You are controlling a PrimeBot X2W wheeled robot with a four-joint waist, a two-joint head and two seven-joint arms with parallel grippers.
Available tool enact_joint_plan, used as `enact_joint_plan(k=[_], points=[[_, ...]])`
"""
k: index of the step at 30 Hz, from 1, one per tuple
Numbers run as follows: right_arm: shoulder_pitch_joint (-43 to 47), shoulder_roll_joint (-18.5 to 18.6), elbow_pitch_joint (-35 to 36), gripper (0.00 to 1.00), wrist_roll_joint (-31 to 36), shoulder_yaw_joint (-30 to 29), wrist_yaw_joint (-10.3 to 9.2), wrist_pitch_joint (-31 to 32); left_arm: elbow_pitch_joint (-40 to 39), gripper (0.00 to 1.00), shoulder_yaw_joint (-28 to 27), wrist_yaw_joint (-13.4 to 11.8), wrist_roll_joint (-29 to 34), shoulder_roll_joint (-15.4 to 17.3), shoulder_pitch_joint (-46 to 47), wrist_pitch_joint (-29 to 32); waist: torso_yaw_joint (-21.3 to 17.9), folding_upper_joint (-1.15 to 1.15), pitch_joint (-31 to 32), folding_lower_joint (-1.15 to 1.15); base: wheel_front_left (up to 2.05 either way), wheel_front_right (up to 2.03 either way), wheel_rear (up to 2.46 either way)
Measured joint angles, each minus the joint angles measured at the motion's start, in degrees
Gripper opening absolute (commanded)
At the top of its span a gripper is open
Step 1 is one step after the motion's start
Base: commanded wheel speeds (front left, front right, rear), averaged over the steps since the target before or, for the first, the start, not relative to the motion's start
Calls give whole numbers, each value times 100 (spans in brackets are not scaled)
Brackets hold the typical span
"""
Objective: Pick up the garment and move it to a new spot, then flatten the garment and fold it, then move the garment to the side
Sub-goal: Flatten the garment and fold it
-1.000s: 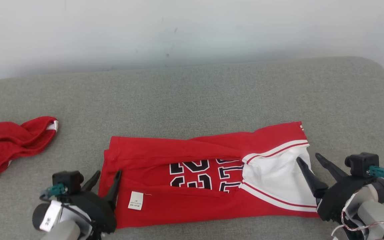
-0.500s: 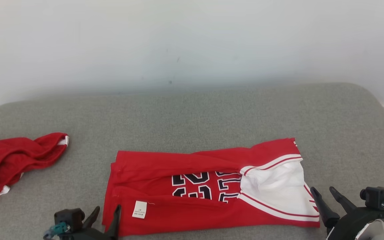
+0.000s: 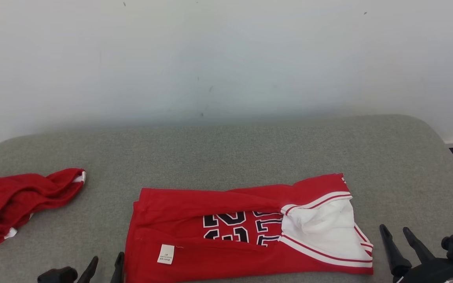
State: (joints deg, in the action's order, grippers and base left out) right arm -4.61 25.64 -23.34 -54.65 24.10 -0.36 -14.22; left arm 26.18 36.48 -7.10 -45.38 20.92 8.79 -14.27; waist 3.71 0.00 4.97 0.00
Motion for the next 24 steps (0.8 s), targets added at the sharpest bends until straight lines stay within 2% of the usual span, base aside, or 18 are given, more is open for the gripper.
enact_joint_plan(k=[7, 13, 18, 24], points=[[572, 1, 689, 100, 243, -457, -344, -1, -700, 100, -497, -1, 297, 22, -563, -1, -25, 0, 39, 0, 0, 0, 0], [795, -27, 1149, 100, 455, -717, -431, -24, -1045, 100, -1204, -1, 698, -98, -960, -8, -39, 0, 3, 0, 0, 0, 0], [1025, -54, 1448, 100, 603, -989, -516, -36, -1337, 100, -1537, -1, 1016, -301, -1136, -8, -50, 0, -32, 0, 0, 0, 0], [1149, -51, 1635, 100, 709, -1212, -526, -38, -1655, 100, -1792, -1, 1362, -432, -1235, -9, -13, 0, -85, 0, 0, 0, 0]])
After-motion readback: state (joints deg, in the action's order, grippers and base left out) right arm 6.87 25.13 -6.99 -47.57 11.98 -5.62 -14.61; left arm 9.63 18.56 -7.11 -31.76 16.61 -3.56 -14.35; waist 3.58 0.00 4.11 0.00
